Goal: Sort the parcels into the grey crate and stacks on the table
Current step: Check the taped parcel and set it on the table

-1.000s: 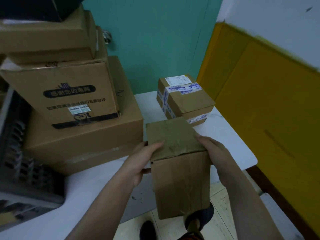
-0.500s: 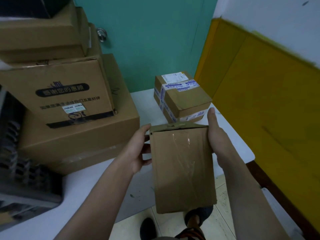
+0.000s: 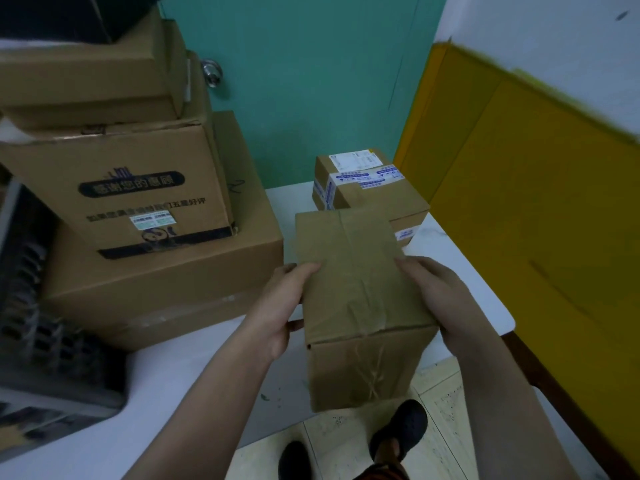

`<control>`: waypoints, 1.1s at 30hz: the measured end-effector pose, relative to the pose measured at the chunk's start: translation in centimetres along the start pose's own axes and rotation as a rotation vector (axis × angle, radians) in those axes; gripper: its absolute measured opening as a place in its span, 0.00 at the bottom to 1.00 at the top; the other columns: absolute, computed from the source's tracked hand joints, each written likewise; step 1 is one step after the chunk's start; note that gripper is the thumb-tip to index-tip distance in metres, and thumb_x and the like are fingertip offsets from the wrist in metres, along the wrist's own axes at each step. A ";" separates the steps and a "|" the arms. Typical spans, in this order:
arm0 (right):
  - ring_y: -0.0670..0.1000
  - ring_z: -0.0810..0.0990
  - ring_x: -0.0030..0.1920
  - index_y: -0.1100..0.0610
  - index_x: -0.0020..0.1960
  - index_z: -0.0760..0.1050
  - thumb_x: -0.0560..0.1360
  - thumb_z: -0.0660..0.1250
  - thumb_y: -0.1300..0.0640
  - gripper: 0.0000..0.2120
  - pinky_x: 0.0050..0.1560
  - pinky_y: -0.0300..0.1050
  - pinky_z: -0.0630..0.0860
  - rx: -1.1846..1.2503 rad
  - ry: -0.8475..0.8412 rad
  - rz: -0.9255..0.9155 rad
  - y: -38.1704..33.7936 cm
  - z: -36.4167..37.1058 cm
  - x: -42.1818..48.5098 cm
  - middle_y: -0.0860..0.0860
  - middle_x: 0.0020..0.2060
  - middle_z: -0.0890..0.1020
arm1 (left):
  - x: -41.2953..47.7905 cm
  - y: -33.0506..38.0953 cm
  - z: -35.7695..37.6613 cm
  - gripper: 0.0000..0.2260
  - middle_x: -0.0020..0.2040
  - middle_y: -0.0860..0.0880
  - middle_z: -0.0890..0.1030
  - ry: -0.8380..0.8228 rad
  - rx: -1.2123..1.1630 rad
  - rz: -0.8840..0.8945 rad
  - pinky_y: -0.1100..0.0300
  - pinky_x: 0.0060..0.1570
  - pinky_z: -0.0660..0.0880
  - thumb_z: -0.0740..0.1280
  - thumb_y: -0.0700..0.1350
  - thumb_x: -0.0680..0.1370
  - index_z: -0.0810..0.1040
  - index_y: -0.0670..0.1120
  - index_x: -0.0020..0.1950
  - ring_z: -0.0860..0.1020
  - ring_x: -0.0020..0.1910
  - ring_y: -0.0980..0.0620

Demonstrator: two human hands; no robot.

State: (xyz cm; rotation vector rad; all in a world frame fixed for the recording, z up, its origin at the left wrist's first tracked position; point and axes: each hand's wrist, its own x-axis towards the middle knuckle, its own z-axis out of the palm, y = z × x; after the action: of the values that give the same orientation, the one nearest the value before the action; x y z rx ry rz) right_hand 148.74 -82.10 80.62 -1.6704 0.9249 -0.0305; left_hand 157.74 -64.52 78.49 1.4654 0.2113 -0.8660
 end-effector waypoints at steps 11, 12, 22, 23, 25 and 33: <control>0.42 0.76 0.50 0.49 0.59 0.69 0.74 0.73 0.55 0.18 0.43 0.35 0.73 -0.026 -0.041 -0.136 2.8 0.3 1.3 0.44 0.54 0.77 | 0.0 -0.6 0.2 0.38 0.60 0.49 0.80 0.018 -0.042 0.014 0.48 0.49 0.79 0.80 0.54 0.68 0.65 0.48 0.71 0.80 0.56 0.51; 0.41 0.76 0.49 0.46 0.63 0.67 0.74 0.73 0.54 0.22 0.43 0.33 0.72 -0.035 -0.044 -0.168 2.9 0.5 1.3 0.42 0.54 0.76 | -0.1 -0.6 0.3 0.39 0.60 0.49 0.79 0.034 -0.039 0.047 0.50 0.48 0.79 0.80 0.51 0.69 0.62 0.49 0.73 0.80 0.55 0.52; 0.48 0.78 0.56 0.46 0.56 0.71 0.73 0.74 0.62 0.19 0.53 0.46 0.78 0.214 -0.110 -0.167 3.8 1.1 1.6 0.48 0.57 0.79 | -0.8 0.1 0.3 0.34 0.60 0.50 0.80 -0.025 -0.090 0.073 0.41 0.58 0.77 0.74 0.60 0.66 0.68 0.51 0.68 0.80 0.56 0.53; 0.46 0.78 0.55 0.46 0.56 0.71 0.73 0.73 0.60 0.18 0.50 0.42 0.77 0.224 -0.102 -0.169 3.7 1.3 1.7 0.46 0.56 0.79 | -0.8 0.1 0.3 0.35 0.61 0.50 0.80 -0.023 -0.084 0.068 0.38 0.60 0.75 0.74 0.62 0.66 0.68 0.51 0.68 0.80 0.57 0.52; 0.48 0.78 0.57 0.47 0.57 0.71 0.73 0.74 0.58 0.18 0.48 0.39 0.76 0.222 -0.086 -0.168 3.7 1.4 1.8 0.46 0.56 0.79 | -0.8 0.1 0.2 0.37 0.62 0.50 0.79 -0.016 -0.077 0.054 0.34 0.63 0.71 0.73 0.66 0.63 0.68 0.51 0.67 0.78 0.60 0.50; 0.54 0.74 0.65 0.47 0.71 0.71 0.76 0.59 0.34 0.29 0.71 0.59 0.67 0.422 -0.012 0.080 1.7 1.5 1.9 0.47 0.64 0.76 | -0.2 -0.1 -0.5 0.47 0.61 0.49 0.82 -0.040 -0.104 0.048 0.33 0.61 0.72 0.74 0.74 0.56 0.74 0.48 0.68 0.79 0.62 0.47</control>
State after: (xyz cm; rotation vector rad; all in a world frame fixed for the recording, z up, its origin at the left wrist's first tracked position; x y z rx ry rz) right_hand 149.78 -82.03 77.85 -1.2420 0.9038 -0.1512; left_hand 157.70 -63.97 78.43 1.3505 0.1881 -0.8327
